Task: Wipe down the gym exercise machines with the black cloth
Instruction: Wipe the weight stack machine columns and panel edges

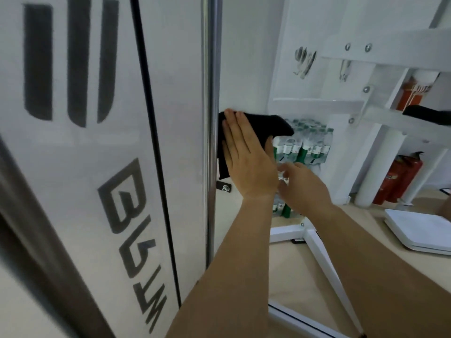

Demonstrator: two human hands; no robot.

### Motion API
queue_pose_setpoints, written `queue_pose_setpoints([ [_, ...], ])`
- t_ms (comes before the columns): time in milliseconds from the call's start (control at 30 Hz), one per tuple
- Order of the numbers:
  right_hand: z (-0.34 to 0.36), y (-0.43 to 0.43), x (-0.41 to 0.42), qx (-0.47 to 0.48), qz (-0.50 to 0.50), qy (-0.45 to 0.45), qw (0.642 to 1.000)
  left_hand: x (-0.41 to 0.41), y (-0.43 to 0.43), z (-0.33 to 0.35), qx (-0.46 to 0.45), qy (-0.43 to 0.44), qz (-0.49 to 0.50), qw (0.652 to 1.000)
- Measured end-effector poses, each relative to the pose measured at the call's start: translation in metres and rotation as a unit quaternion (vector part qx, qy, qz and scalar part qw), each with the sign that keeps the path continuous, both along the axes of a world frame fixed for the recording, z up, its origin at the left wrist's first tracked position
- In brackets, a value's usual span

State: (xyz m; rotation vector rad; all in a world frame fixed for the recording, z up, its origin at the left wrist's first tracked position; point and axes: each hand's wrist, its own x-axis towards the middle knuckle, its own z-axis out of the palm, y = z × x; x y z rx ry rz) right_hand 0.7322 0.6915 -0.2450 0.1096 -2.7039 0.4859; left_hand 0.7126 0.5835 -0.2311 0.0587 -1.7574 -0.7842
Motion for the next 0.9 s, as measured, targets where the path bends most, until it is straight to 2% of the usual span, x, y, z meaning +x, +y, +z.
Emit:
queue_pose_setpoints([
  [200, -0.039, 0.004, -0.003, 0.018, 0.061, -0.018, 0.998, -0.002, 0.004, -0.062, -0.007, -0.007, 0.019, 1.0],
  [433, -0.075, 0.0, -0.008, 0.044, 0.077, -0.024, 0.996, -0.008, 0.008, -0.066, -0.007, 0.021, 0.03, 0.999],
  [633, -0.116, 0.009, -0.016, 0.023, 0.098, -0.024, 0.995, -0.011, 0.005, -0.128, -0.096, 0.032, 0.077, 0.992],
  [800, -0.155, 0.013, -0.012, 0.032, 0.105, -0.057, 0.992, -0.01, 0.004, -0.179, -0.069, 0.009, 0.055, 0.996],
  [900, -0.179, 0.012, -0.009, 0.031, 0.108, -0.082, 0.99, -0.005, 0.006, -0.214, -0.023, -0.007, 0.035, 0.999],
])
